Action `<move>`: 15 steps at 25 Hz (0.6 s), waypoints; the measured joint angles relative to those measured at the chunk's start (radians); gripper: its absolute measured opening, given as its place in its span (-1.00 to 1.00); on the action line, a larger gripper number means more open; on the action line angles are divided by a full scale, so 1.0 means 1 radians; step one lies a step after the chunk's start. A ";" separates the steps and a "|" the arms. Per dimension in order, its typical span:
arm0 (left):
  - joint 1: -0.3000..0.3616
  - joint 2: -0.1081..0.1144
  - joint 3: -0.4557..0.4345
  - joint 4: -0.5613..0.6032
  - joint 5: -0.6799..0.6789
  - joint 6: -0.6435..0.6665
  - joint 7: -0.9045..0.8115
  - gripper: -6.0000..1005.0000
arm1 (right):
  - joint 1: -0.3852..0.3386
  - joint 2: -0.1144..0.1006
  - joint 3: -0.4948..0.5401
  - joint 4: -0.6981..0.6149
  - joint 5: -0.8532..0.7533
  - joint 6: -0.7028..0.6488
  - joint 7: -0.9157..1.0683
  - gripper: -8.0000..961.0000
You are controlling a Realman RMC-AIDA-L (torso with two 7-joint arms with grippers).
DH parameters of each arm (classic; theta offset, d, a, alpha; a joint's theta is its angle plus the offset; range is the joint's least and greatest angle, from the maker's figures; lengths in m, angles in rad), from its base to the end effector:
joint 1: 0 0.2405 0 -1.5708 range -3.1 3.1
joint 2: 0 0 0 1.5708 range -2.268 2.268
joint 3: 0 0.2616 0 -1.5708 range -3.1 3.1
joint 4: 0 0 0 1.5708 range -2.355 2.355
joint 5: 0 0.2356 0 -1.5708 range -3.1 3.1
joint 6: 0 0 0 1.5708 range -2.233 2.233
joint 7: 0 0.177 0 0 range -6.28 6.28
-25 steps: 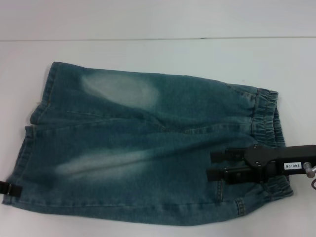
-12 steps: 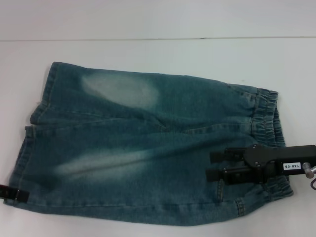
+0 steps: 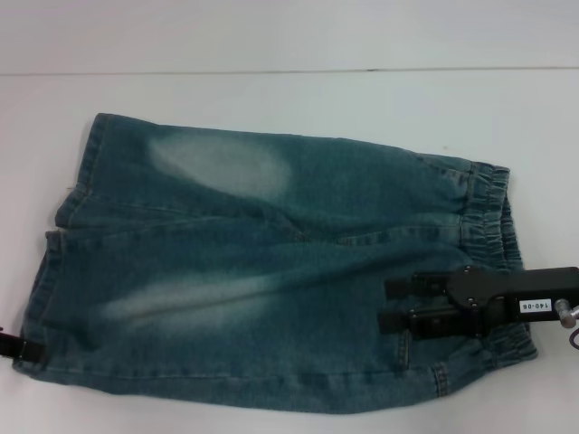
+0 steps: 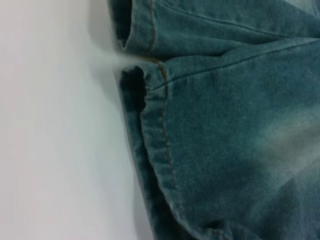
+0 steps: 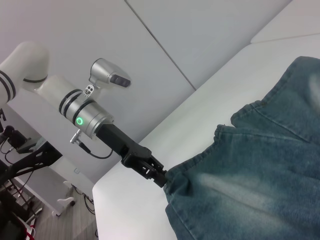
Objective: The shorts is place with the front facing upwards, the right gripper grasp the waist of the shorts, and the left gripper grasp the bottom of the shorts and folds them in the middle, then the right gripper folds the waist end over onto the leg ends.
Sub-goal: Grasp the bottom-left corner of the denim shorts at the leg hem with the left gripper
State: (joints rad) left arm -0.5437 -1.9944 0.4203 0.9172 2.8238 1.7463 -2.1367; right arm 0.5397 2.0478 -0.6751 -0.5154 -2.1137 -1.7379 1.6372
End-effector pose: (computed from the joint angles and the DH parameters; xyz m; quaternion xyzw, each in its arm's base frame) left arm -0.3770 0.3155 0.0590 -0.8008 -0.5840 0.0549 0.1209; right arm 0.2729 0.3163 -0.0493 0.9009 -0.3595 -0.2406 0.0343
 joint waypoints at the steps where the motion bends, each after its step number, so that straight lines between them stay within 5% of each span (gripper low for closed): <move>1: 0.000 0.000 0.000 0.000 0.002 -0.001 0.000 0.08 | 0.000 0.000 0.000 0.000 0.000 0.000 0.000 0.78; 4: -0.002 0.000 0.000 0.000 0.004 -0.001 0.000 -0.15 | 0.000 0.000 -0.001 0.000 0.000 0.001 -0.001 0.78; 7: -0.003 0.000 0.000 0.000 0.005 -0.003 -0.001 -0.63 | 0.000 0.000 0.000 0.000 0.001 0.001 -0.002 0.78; 12: -0.004 0.000 0.000 -0.009 0.005 -0.014 -0.003 -0.99 | 0.000 0.000 0.002 0.000 0.004 0.002 -0.002 0.78; 15: -0.006 0.000 0.000 -0.021 0.004 -0.021 -0.004 -0.99 | 0.002 0.000 0.006 0.000 0.005 0.002 -0.002 0.78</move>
State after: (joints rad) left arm -0.5502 -1.9944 0.4202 0.8959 2.8278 1.7256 -2.1405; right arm 0.5417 2.0478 -0.6688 -0.5154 -2.1084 -1.7364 1.6352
